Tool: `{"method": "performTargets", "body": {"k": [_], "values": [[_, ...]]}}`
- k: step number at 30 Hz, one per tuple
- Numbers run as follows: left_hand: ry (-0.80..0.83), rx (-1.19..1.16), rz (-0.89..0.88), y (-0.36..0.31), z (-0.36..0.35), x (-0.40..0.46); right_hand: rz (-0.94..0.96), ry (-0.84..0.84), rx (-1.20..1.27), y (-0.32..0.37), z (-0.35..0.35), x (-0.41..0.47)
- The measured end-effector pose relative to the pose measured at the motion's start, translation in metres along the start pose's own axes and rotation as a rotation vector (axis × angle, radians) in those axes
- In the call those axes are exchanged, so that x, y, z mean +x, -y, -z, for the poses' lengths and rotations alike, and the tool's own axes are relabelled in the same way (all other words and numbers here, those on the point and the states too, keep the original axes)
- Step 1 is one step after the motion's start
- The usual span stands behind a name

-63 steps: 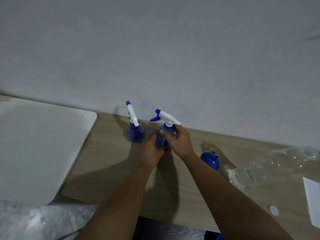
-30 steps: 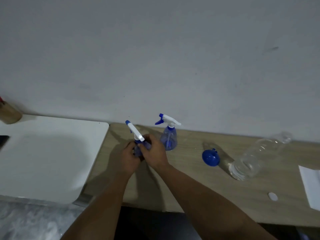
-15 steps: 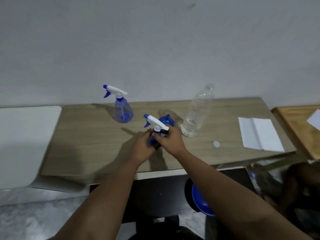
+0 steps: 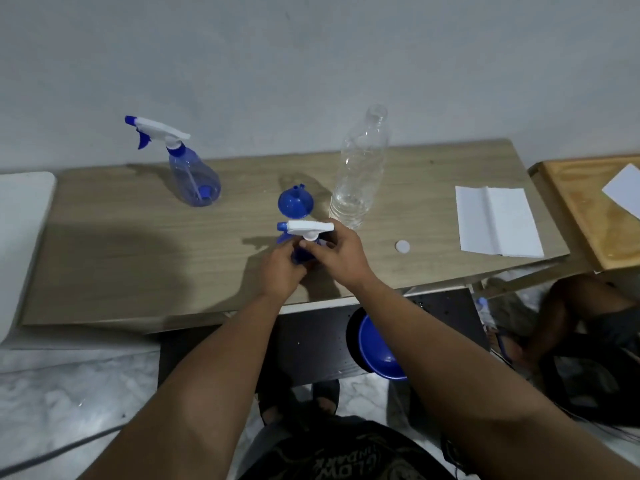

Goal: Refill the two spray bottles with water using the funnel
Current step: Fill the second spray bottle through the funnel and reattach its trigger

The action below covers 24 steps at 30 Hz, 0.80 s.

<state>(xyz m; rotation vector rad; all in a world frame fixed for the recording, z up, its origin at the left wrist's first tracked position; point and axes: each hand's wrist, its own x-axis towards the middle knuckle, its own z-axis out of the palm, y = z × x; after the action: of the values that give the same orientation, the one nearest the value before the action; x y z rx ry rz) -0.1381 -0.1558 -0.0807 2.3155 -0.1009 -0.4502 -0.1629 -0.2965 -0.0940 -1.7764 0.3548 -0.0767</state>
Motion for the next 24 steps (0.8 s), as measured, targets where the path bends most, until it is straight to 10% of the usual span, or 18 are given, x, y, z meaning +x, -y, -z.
{"method": "performTargets", "body": {"k": [24], "values": [[-0.008,0.096,0.070,-0.005,0.000,-0.013,-0.071,0.022,0.081,0.005,-0.009,-0.008]]}}
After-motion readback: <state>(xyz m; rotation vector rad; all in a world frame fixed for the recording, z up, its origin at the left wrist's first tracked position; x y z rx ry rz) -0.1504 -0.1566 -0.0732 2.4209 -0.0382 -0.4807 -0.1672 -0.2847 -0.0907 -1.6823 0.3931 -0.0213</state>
